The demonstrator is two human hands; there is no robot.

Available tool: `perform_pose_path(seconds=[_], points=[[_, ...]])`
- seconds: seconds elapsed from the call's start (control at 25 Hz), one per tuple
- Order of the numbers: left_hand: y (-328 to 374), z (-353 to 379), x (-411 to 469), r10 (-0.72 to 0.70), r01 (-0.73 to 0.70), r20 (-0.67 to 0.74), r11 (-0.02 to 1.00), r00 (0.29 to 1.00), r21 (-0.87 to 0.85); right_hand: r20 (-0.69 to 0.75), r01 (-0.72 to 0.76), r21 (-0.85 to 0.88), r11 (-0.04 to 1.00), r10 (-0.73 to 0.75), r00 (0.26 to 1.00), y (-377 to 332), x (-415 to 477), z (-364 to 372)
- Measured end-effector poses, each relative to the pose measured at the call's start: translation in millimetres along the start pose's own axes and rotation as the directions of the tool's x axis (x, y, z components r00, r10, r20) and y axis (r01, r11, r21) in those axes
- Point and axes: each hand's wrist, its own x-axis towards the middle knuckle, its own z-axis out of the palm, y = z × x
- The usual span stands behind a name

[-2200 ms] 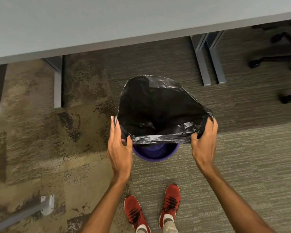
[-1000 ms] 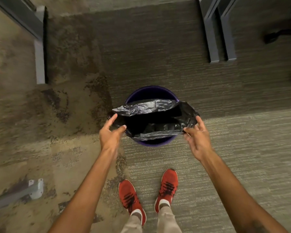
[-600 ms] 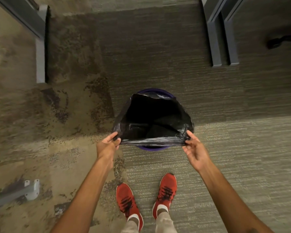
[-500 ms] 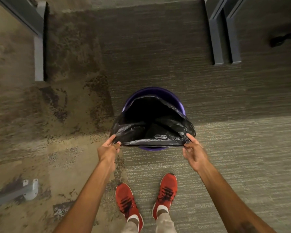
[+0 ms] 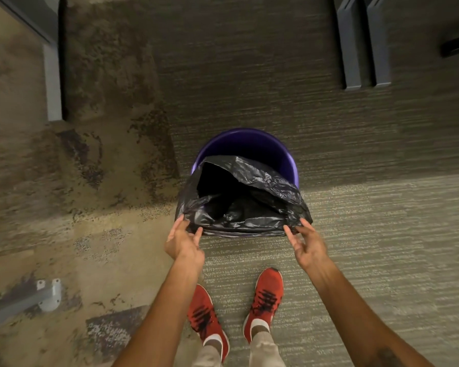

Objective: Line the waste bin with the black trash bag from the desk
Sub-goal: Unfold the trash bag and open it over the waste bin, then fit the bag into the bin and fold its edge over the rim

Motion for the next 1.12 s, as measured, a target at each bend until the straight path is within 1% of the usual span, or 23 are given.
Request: perform_pose_path(seconds=[0.16,0.28,0.4,0.56,0.64,0.76,0.88,0.92,0.96,1.0,1.04,1.12], points=[[-9,0,3,0.076,-0.081,0.051,0.991,0.996,0.11,0.008,-0.014,-0.03,0.999,0.015,1.0,5,8,-5],[-15,2,8,0.078,-0.094,0.102,0.982,0.992,0.164,0.055,0.001,-0.043,0.999,0.001,0.998,6,17,-4],[-16,9,13,0.11,-0.132,0.127,0.974,0.986,0.184,0.085,0.084,-0.081,0.993,-0.077,0.993,5,22,3],[-10,26,16,0.148,-0.171,0.151,0.974,0.977,0.149,0.084,0.203,-0.196,0.959,-0.19,0.978,-1,21,18],[-5,33,19,0.169,-0.196,0.159,0.965,0.973,0.174,0.099,0.24,-0.246,0.939,-0.222,0.97,-4,23,23],[1,38,24,0.236,-0.284,0.216,0.933,0.947,0.224,0.144,0.265,-0.32,0.91,-0.23,0.963,-7,28,28],[9,44,31,0.325,-0.417,0.311,0.859,0.893,0.298,0.221,0.325,-0.379,0.866,-0.256,0.941,-12,31,35],[12,46,34,0.348,-0.461,0.349,0.824,0.87,0.328,0.247,0.357,-0.416,0.836,-0.274,0.929,-13,31,38],[15,50,38,0.356,-0.493,0.384,0.795,0.852,0.354,0.272,0.401,-0.473,0.784,-0.303,0.913,-14,31,41],[17,54,42,0.354,-0.511,0.416,0.775,0.838,0.372,0.298,0.456,-0.544,0.704,-0.346,0.89,-15,31,44],[20,58,45,0.346,-0.528,0.449,0.758,0.824,0.383,0.321,0.511,-0.614,0.602,-0.402,0.858,-16,31,46],[26,65,50,0.344,-0.58,0.521,0.708,0.781,0.403,0.343,0.593,-0.699,0.4,-0.54,0.768,-18,30,53]])
